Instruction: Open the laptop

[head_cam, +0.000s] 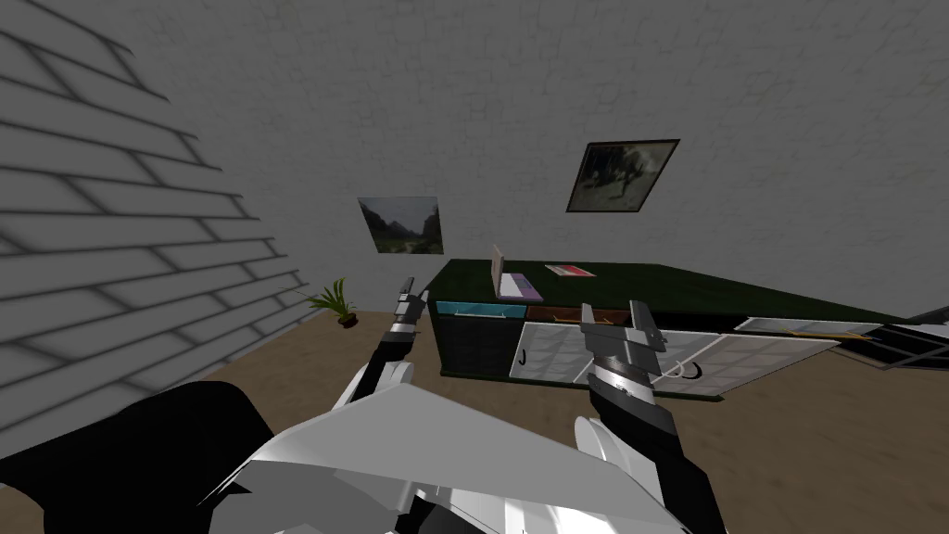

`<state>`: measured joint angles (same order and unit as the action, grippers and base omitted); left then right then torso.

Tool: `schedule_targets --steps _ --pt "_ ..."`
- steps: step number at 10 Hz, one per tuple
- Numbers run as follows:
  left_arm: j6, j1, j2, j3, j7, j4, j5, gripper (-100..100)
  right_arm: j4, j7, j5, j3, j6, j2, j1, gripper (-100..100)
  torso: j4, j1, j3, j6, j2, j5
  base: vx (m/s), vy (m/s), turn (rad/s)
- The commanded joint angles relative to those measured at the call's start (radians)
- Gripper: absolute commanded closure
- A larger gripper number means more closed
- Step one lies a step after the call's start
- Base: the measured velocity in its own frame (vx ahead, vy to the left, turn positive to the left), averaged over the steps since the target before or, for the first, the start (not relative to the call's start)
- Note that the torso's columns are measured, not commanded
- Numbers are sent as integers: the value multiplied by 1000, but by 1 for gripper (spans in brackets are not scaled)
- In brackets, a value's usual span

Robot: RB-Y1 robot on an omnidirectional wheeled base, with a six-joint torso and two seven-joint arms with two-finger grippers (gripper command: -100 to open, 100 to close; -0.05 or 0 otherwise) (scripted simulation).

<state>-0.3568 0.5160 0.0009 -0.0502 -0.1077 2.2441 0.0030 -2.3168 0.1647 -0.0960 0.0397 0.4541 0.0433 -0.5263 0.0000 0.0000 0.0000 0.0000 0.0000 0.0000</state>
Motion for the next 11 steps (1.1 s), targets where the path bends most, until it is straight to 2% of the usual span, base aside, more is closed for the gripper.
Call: schedule_targets --steps 1,9,10,11 --pt "0 0 0 0 0 0 0 0 0 0 0 0 0 0 0 0 41 0 -82 0 40 0 0 0 0" --pt "0 0 0 0 0 0 0 0 0 0 0 0 0 0 0 0 617 0 -1234 0 618 0 0 0 0" --pt "0 0 0 0 0 0 0 0 7 -3 5 -6 -2 -47 3 -100 691 0 -1382 0 691 0 4 13 -3" --pt "0 0 0 0 0 0 0 0 13 -6 10 -12 -3 -76 5 -100 724 0 -1451 0 725 0 -1 31 -7"
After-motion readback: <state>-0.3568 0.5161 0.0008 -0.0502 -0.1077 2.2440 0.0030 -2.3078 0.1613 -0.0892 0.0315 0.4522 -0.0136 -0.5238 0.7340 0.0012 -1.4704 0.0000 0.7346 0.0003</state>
